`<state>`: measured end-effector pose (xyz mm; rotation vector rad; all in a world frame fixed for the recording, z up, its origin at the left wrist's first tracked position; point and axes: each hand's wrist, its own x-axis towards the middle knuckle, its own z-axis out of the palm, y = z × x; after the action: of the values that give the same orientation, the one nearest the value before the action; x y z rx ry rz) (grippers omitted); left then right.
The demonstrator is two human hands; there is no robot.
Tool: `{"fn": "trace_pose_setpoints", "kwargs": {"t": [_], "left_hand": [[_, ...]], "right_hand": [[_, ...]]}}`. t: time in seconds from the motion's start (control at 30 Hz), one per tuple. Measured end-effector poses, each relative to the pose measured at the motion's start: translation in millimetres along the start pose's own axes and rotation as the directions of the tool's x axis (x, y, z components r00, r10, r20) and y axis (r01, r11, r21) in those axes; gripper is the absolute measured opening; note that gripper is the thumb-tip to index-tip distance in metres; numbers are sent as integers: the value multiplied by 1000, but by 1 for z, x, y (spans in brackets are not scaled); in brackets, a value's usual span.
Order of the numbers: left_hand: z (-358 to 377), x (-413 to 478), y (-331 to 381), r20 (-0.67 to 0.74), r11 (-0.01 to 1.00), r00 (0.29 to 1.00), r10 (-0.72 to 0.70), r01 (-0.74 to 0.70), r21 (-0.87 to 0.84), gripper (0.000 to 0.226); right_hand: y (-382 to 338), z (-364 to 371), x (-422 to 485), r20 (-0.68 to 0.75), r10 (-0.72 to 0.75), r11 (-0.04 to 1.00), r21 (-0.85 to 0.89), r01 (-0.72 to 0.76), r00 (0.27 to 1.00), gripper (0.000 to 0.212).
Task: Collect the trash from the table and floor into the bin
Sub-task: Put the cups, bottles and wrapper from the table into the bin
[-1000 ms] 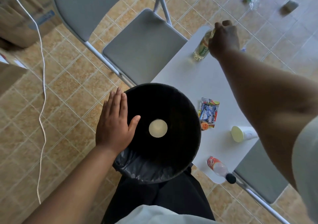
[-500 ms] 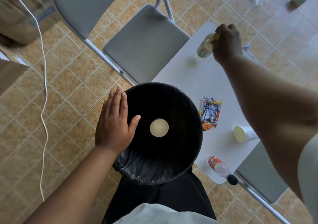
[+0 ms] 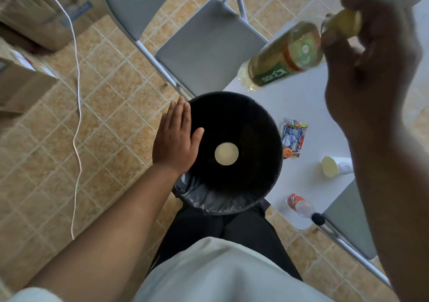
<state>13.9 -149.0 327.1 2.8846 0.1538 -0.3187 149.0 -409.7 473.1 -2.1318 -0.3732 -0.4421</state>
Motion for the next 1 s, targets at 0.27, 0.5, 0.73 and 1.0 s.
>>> {"fn": "trace_pose_setpoints", "kwargs": {"t": [0.27, 0.5, 0.73, 1.0], "left_hand": [[-3, -4, -3, -17, 997, 1000, -4, 2, -77, 71], [-2, -5, -2, -28, 997, 1000, 1, -3, -78, 70], [0, -6, -3, -31, 997, 1000, -2, 0, -76, 70], [3, -6, -5, -45, 999, 999, 9, -11, -49, 71]], "right_hand": [[-17, 49, -97, 297, 171, 985, -38, -167, 939, 29], [-8, 112, -161, 612, 230, 973, -171, -158, 757, 37], [18, 148, -172, 675, 431, 894, -408, -183, 599, 39], [15, 138, -163, 563, 452, 891, -320, -321, 692, 49]]}}
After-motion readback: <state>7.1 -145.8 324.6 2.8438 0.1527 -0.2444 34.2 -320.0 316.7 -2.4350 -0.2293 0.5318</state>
